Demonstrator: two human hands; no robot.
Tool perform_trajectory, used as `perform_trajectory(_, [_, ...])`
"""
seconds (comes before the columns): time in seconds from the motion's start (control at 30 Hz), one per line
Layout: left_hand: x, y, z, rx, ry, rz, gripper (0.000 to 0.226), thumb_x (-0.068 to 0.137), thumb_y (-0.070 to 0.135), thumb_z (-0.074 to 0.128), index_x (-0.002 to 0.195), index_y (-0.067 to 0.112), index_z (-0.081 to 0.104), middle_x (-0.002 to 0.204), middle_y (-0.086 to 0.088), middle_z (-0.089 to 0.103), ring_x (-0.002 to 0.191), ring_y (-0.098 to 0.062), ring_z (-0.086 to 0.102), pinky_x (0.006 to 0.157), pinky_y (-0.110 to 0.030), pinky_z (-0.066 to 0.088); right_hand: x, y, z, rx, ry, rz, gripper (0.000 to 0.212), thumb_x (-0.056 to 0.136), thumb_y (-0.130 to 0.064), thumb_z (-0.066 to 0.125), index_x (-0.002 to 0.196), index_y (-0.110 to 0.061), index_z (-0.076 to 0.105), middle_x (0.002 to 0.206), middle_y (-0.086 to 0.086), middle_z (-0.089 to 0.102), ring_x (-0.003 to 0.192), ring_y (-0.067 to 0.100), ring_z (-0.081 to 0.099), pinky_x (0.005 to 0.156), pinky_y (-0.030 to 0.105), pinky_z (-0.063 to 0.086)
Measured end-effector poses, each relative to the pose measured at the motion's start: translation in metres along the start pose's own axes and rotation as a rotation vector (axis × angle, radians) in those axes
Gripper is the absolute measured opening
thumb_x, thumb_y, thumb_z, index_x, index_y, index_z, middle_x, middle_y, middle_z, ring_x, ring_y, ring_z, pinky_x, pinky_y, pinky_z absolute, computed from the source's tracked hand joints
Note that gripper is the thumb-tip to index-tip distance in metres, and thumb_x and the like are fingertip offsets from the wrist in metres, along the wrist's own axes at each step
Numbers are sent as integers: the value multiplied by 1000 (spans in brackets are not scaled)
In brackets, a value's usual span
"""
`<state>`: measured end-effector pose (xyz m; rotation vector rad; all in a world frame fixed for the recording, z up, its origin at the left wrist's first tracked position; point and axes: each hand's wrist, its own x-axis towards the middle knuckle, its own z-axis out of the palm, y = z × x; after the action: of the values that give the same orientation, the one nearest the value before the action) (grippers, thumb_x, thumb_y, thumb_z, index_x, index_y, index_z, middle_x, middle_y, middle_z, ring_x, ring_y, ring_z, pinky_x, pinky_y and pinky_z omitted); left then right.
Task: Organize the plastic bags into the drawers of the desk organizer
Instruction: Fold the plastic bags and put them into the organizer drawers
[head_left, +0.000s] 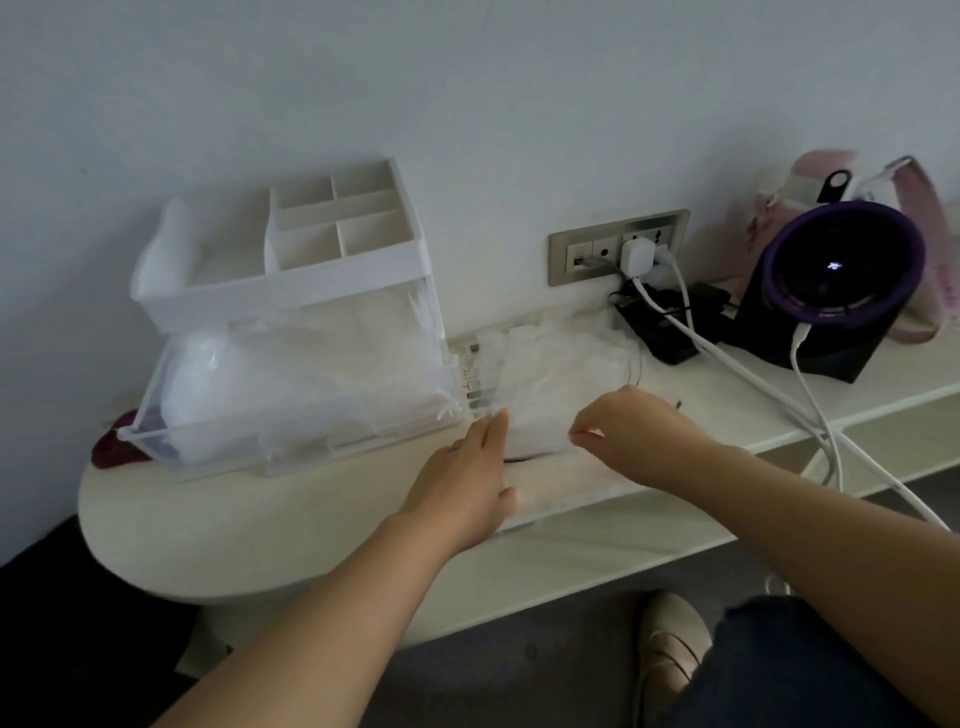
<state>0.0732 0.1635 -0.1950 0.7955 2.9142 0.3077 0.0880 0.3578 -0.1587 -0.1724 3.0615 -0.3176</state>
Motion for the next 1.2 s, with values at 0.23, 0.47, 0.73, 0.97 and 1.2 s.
perform_trajectory(0.23, [1,0,2,22,19,12,73,91,36,50,151,21,9,156,0,16,127,-26,43,100,-34,36,-4,5,0,136,-25,-25,17,84,-25,66,70,-27,57,75,-15,57,84,8,59,76,25,49])
perform_trajectory(0.47, [3,-1,4,-106,58,-36,59,91,40,52,145,28,30,155,5,20,135,-21,34,108,-33,27,-5,13,-21,315,-109,-34,16,87,-33,63,72,-31,60,77,-15,61,74,-1,57,65,14,42])
perform_trajectory(0.73, [-9,6,-10,-249,100,-19,55,93,38,54,142,26,35,152,7,24,135,-12,34,109,-27,29,-14,14,-48,1413,-175,100,19,94,-12,48,80,-7,60,79,6,69,64,14,62,64,26,53])
perform_trajectory(0.97, [-66,18,-67,-556,148,92,37,89,40,58,125,42,52,120,28,55,103,19,50,80,1,39,-23,-20,-76,2012,-16,125,18,91,-15,46,75,-14,55,79,2,65,77,17,61,74,31,56])
perform_trajectory(1.2, [-103,-18,-138,-404,660,136,26,89,17,59,113,24,65,103,19,65,91,5,60,79,-7,45,-11,-83,-112,1931,277,-21,25,95,-16,50,72,-17,60,76,0,61,77,15,62,79,34,54])
